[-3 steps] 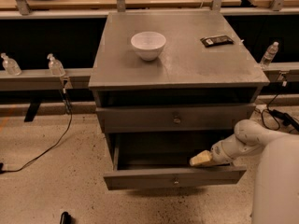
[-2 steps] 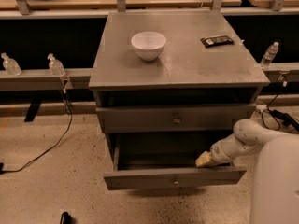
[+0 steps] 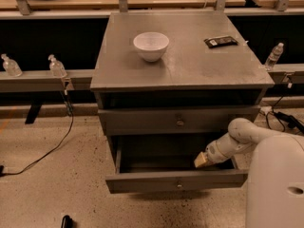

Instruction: Open middle drawer

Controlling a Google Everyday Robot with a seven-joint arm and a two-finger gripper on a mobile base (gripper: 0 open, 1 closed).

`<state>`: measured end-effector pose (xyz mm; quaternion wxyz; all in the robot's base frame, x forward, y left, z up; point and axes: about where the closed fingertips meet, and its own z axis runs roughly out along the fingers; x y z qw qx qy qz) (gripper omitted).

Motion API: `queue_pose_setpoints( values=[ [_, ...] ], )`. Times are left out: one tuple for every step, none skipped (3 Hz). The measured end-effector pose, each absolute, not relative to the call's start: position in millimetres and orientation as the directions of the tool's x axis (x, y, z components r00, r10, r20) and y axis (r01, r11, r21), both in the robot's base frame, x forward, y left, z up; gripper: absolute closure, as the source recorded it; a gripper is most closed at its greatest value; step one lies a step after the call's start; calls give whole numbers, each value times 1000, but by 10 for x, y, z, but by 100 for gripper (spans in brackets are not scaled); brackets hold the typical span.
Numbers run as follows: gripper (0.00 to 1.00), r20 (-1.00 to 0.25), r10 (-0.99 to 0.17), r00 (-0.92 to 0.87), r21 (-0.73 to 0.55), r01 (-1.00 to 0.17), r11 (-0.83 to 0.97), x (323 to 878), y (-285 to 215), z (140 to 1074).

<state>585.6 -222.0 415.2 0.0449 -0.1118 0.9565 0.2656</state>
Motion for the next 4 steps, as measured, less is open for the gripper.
queue_pose_setpoints(
  values=[
    [100, -139, -187, -972, 491, -232, 840, 5908, -2218, 4064],
    [100, -77, -135, -988, 474, -155, 866, 5787, -2381, 3774],
    [100, -37, -100, -994, 480, -106, 871, 5619, -2476, 3677],
    [100, -37, -100, -994, 480, -106, 871, 5619, -2476, 3677]
  ],
)
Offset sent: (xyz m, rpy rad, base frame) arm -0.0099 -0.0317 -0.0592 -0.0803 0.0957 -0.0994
